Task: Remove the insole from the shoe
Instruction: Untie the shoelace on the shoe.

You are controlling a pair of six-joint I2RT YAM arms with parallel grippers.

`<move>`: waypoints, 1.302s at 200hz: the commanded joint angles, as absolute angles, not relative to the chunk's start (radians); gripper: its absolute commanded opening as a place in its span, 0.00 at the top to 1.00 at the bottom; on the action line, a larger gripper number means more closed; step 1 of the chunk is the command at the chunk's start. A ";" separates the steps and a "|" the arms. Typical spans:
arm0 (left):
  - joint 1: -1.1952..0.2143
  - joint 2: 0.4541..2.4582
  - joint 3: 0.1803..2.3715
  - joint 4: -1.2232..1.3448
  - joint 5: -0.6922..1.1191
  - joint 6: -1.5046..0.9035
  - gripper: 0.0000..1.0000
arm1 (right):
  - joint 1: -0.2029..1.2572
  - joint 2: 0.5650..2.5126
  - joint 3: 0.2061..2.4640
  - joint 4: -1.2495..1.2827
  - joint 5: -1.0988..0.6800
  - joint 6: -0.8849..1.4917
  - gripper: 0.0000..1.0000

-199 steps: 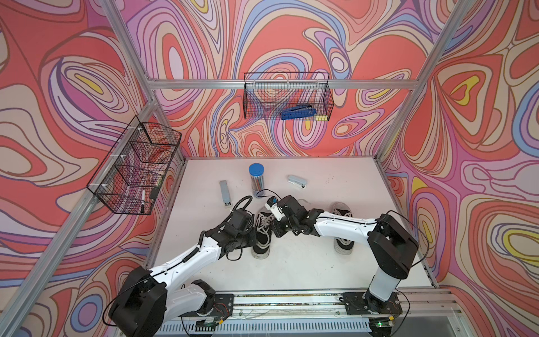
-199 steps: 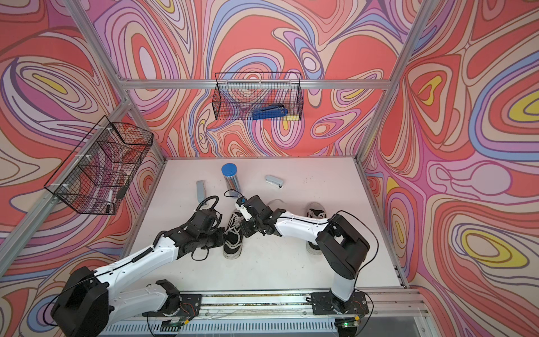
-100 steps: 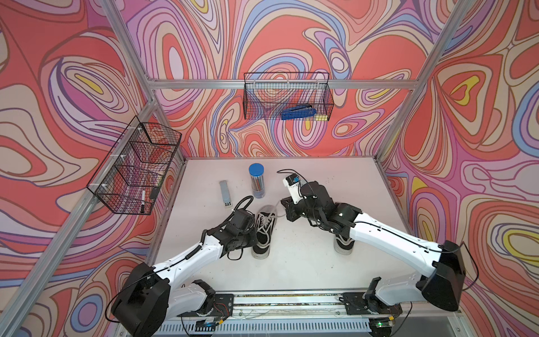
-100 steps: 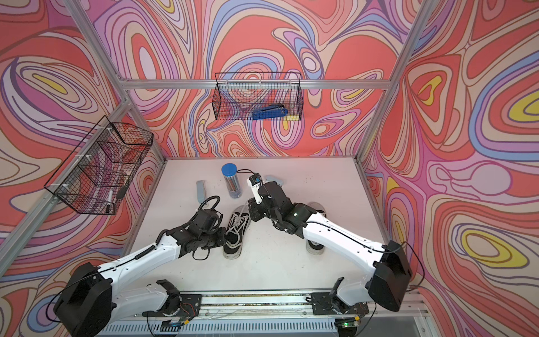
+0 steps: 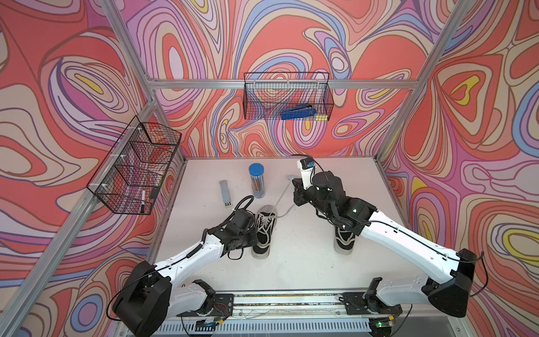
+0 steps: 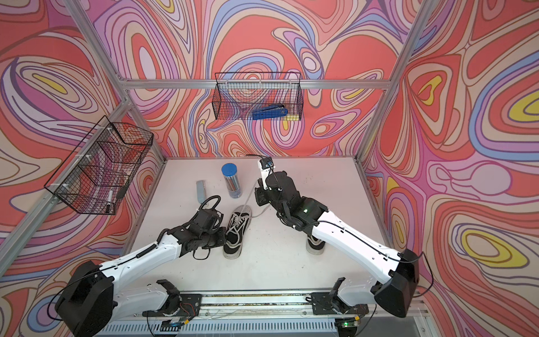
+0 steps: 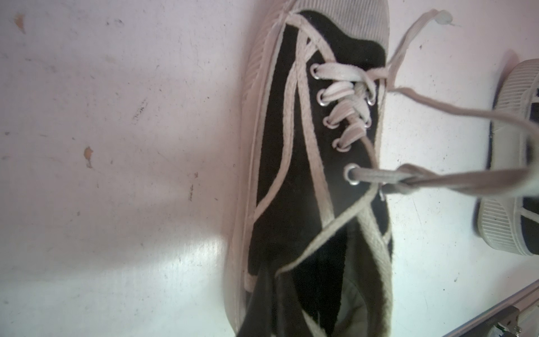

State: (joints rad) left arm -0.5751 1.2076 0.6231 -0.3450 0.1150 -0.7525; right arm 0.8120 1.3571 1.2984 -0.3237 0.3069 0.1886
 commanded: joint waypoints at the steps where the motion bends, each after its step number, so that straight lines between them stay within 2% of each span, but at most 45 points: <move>1: -0.571 1.221 0.642 -0.347 0.110 -0.749 1.00 | 0.767 1.465 1.303 -0.303 0.298 0.246 1.00; 23: -0.572 1.216 0.638 -0.323 0.133 -0.760 1.00 | 0.749 1.624 1.296 -0.304 0.238 0.314 0.98; 30: -0.575 1.213 0.634 -0.313 0.140 -0.768 1.00 | 0.749 1.668 1.298 -0.312 0.223 0.331 0.92; 47: -0.586 1.202 0.627 -0.301 0.145 -0.779 1.00 | 0.748 1.739 1.299 -0.334 0.185 0.368 0.66; 64: -0.595 1.185 0.613 -0.284 0.148 -0.795 1.00 | 0.748 1.748 1.295 -0.380 0.154 0.398 0.46; 77: -0.600 1.169 0.597 -0.272 0.155 -0.816 1.00 | 0.748 1.718 1.274 -0.418 0.144 0.413 0.40; 103: -0.617 1.146 0.581 -0.213 0.158 -0.860 1.00 | 0.784 1.632 1.243 -0.538 0.138 0.415 0.37; 138: -0.644 1.141 0.576 -0.173 0.141 -0.896 1.00 | 0.940 1.599 1.246 -0.621 0.121 0.424 0.40; 163: -0.646 1.149 0.580 -0.169 0.130 -0.897 1.00 | 0.989 1.658 1.263 -0.611 0.118 0.434 0.39; 215: -0.646 1.143 0.576 -0.182 0.112 -0.900 1.00 | 0.993 1.820 1.326 -0.574 0.157 0.415 0.38; 260: -0.646 1.147 0.573 -0.184 0.110 -0.904 1.00 | 0.994 1.892 1.361 -0.567 0.292 0.396 0.50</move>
